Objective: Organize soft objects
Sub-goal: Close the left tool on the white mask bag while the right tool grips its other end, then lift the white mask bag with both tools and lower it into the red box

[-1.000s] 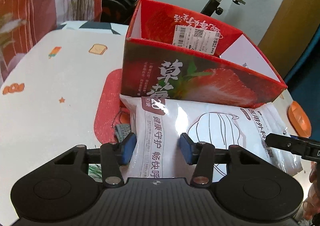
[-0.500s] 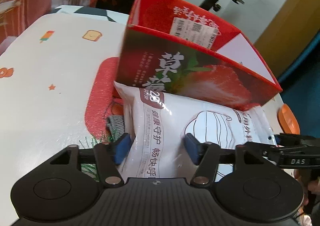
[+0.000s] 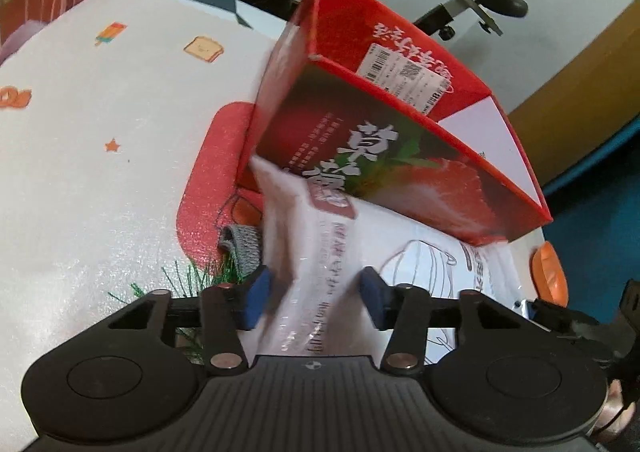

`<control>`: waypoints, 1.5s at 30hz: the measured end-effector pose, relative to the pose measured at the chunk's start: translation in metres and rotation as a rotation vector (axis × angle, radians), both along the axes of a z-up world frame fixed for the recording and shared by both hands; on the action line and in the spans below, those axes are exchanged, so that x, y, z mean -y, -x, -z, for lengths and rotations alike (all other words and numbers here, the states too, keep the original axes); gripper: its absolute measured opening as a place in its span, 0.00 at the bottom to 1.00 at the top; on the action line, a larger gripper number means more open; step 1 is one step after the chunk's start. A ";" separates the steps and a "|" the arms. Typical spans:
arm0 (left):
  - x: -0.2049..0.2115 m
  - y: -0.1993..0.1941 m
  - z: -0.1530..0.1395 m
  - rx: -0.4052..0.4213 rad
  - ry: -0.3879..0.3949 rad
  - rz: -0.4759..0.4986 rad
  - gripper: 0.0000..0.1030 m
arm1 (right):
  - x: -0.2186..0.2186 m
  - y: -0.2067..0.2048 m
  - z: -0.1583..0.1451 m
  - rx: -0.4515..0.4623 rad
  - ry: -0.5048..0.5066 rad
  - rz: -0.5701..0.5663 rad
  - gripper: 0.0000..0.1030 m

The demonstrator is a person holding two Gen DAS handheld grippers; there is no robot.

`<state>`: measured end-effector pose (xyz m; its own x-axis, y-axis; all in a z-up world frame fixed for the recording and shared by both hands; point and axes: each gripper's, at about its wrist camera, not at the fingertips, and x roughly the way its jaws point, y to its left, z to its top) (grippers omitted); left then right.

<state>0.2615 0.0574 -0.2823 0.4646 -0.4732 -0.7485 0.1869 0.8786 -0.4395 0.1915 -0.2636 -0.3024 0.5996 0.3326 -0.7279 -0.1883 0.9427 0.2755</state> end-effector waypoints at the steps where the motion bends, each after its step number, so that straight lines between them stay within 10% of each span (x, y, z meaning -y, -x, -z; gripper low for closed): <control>1: 0.003 0.000 -0.002 0.013 -0.020 0.003 0.49 | -0.001 0.002 -0.003 0.014 0.001 -0.004 0.51; 19: -0.021 0.020 -0.035 0.136 0.056 -0.064 0.47 | -0.006 0.027 -0.050 0.208 0.045 -0.018 0.37; 32: 0.011 -0.008 -0.122 0.438 0.066 -0.082 0.47 | 0.016 -0.022 -0.134 0.410 0.129 -0.017 0.37; 45: 0.071 -0.078 -0.099 0.420 -0.190 -0.048 0.48 | 0.010 -0.134 -0.083 0.249 0.261 0.028 0.36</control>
